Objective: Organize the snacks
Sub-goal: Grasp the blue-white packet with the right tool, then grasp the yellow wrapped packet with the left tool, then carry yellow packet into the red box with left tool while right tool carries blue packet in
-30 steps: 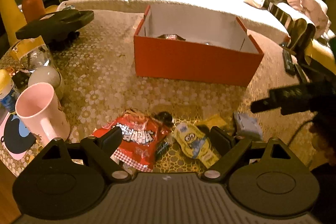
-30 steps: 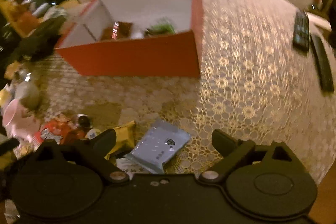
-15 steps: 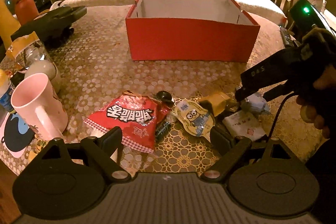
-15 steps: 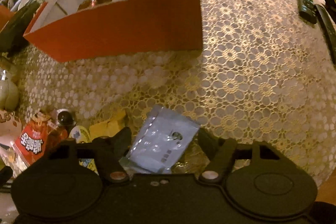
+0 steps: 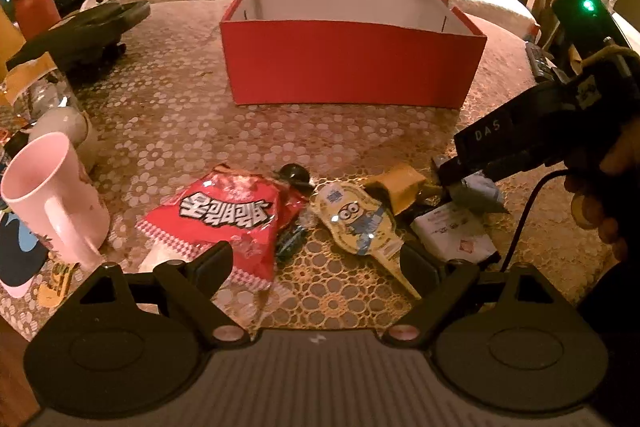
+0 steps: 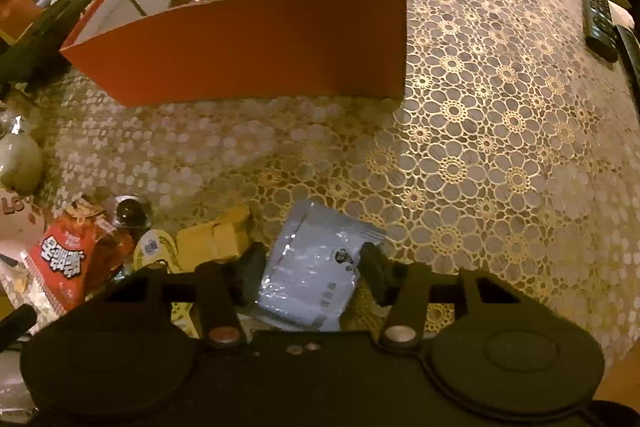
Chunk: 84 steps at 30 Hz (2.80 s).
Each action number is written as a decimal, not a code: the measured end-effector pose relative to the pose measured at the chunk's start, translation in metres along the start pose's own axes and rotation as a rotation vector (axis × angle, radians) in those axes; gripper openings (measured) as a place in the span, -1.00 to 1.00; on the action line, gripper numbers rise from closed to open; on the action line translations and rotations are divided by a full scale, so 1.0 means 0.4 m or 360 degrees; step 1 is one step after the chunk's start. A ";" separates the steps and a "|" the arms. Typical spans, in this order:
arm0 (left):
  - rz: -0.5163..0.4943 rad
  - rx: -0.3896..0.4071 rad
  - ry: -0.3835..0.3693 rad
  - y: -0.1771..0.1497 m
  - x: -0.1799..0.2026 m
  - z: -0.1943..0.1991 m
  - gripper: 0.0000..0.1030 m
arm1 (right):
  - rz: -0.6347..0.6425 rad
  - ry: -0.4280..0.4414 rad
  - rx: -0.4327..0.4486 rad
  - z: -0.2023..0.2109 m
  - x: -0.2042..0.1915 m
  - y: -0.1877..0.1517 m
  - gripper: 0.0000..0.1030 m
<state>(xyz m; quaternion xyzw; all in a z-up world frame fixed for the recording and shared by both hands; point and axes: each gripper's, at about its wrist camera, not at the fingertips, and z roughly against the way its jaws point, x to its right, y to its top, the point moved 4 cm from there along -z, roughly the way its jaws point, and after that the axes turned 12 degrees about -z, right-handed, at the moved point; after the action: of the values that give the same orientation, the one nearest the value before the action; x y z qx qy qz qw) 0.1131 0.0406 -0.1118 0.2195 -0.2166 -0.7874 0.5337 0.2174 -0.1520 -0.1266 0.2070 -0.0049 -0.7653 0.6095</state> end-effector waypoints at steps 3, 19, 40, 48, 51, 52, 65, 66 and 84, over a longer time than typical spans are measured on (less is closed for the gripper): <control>0.0017 -0.0002 -0.0017 0.021 0.009 -0.010 0.77 | -0.0011 0.0027 0.0006 0.006 0.007 0.002 -0.04; 0.0313 -0.0229 -0.0127 0.173 0.081 -0.176 0.69 | -0.0119 0.0122 0.0224 0.115 0.162 0.060 -0.05; 0.0287 -0.0520 0.0000 0.201 0.140 -0.286 -0.26 | -0.0227 0.0216 0.0269 0.133 0.266 0.043 -0.05; 0.0354 -0.0453 -0.0051 0.195 0.122 -0.260 -0.27 | -0.0230 0.0206 0.0286 0.152 0.270 0.031 -0.05; 0.0373 -0.0415 -0.0071 0.195 0.115 -0.233 -0.27 | -0.0219 0.0202 0.0298 0.164 0.263 0.027 -0.05; 0.0376 -0.0400 -0.0077 0.196 0.112 -0.223 -0.27 | -0.0210 0.0201 0.0304 0.170 0.258 0.025 -0.05; 0.0353 -0.0197 -0.0073 0.229 0.061 -0.081 -0.27 | -0.0004 0.0197 0.0428 0.268 0.169 0.028 -0.05; 0.0341 -0.0173 -0.0072 0.237 0.056 -0.070 -0.27 | 0.0032 0.0195 0.0442 0.277 0.158 0.032 -0.05; -0.0010 0.0102 0.0098 0.451 -0.022 -0.010 -0.27 | 0.0505 0.0161 0.0570 0.323 -0.028 0.194 -0.05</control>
<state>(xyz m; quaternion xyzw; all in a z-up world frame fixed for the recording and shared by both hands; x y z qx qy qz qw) 0.2527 -0.0123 -0.0103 0.2614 -0.2246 -0.7746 0.5303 0.2498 -0.1932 0.0153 0.3465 -0.1422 -0.6356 0.6751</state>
